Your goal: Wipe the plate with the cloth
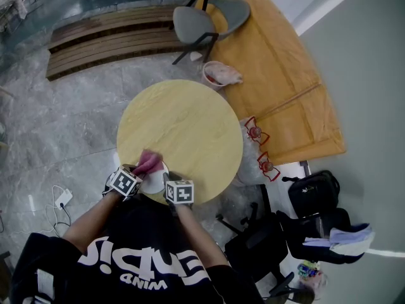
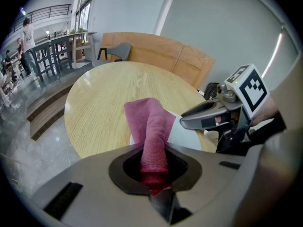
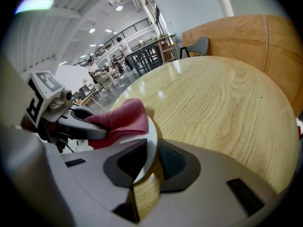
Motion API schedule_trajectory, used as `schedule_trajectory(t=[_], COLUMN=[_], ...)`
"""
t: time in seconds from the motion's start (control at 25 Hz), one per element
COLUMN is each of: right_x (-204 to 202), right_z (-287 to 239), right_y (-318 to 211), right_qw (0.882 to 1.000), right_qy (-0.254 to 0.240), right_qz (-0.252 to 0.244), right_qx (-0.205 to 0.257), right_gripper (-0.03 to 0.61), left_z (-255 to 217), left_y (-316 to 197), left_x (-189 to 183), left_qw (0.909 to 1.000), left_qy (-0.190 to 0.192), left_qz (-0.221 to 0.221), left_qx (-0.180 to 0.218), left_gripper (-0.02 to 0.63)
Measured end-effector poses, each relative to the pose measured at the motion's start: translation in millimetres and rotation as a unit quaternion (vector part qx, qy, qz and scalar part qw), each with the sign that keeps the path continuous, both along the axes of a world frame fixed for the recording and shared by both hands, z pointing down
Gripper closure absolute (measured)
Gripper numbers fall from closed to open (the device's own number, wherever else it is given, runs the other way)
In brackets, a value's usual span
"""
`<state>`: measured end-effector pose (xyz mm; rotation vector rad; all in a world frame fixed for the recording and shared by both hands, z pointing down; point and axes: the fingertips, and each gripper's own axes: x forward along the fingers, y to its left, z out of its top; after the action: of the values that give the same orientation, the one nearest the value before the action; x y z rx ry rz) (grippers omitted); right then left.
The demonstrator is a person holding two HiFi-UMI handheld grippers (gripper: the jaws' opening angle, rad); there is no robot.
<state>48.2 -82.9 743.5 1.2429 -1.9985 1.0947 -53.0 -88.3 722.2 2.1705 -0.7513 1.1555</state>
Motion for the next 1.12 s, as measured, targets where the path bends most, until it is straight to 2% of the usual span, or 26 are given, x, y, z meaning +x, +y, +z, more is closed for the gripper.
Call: schedule_trajectory(t=[0.32, 0.52, 0.72, 0.96, 1.12], right_x=[1, 2, 7, 8, 7], right_z=[2, 0, 0, -4, -4], right_y=[0, 1, 2, 4, 5], right_qw=[1.0, 1.0, 1.0, 1.0, 0.999], right_qy=[-0.002, -0.008, -0.015, -0.019, -0.027], right_qz=[0.005, 0.012, 0.023, 0.023, 0.02], right_qx=[0.001, -0.008, -0.01, -0.008, -0.012], right_gripper=[0.495, 0.495, 0.495, 0.495, 0.497], left_z=[-12, -34, -50, -44, -37], left_y=[-9, -7, 12, 36, 46], left_x=[-12, -2, 22, 39, 46], left_qw=[0.9995, 0.9987, 0.9961, 0.9918, 0.9888], left_qy=[0.012, 0.042, 0.078, 0.075, 0.082], left_qz=[-0.015, 0.01, 0.04, 0.101, 0.117], left_qx=[0.024, 0.029, -0.005, -0.023, -0.045], left_gripper=[0.563, 0.563, 0.563, 0.563, 0.563])
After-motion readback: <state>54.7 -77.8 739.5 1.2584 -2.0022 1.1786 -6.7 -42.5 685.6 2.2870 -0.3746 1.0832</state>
